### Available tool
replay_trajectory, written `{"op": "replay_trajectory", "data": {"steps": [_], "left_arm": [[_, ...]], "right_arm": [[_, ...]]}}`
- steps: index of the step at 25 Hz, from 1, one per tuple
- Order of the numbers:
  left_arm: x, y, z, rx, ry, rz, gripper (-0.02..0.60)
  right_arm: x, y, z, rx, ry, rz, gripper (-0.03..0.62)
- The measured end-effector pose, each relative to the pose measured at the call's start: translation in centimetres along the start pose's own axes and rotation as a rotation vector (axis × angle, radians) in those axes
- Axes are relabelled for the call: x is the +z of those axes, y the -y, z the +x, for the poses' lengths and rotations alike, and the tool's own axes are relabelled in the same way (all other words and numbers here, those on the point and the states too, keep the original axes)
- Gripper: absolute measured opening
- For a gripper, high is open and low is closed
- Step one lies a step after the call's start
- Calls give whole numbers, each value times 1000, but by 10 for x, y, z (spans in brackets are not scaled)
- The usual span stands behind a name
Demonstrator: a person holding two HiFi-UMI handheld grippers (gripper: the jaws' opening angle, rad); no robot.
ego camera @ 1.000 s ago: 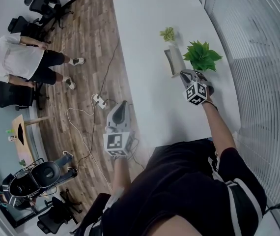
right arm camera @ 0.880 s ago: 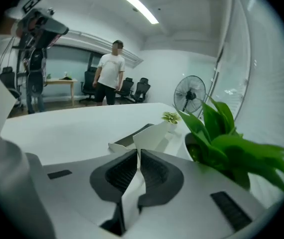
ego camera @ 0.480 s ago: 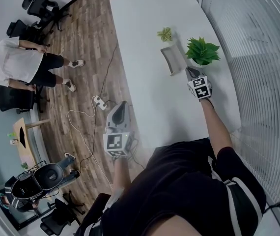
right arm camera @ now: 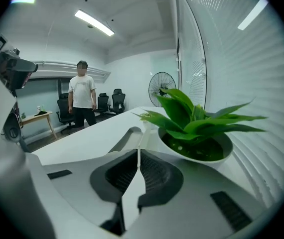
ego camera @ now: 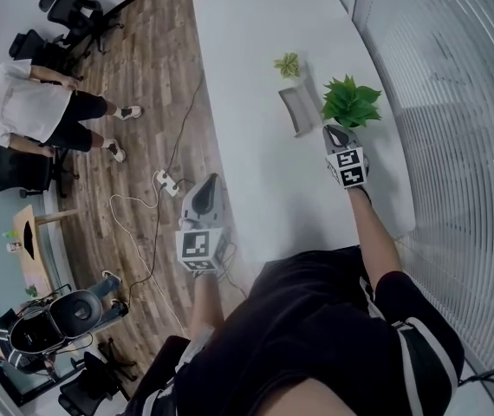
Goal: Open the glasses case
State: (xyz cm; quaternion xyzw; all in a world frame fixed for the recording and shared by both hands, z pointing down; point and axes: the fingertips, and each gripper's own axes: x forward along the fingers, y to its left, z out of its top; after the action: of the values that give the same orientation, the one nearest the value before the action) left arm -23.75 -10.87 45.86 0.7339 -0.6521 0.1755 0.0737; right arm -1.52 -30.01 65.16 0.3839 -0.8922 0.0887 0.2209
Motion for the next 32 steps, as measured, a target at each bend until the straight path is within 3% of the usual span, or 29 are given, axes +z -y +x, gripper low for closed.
{"op": "replay_trajectory", "data": {"steps": [6,10,16,28,32], "left_arm": [[9,3,7,-3,41,0,-1],[18,5,7,-2,76,-14,-2],[33,18,8,-16,119,-23,-2],[49,40,6,-48,160,-20,-2],[54,54,4,-54,148,109,-1]], "right_arm": [[27,3,-31,-16,86,25,31],[101,-20,-90,-17,275,7,29],[190,-74,-177,7,499,-112,21],[190,-53,-207,-59,485,-38,17],[188,-54,-209,-74,469,-49,15]]}}
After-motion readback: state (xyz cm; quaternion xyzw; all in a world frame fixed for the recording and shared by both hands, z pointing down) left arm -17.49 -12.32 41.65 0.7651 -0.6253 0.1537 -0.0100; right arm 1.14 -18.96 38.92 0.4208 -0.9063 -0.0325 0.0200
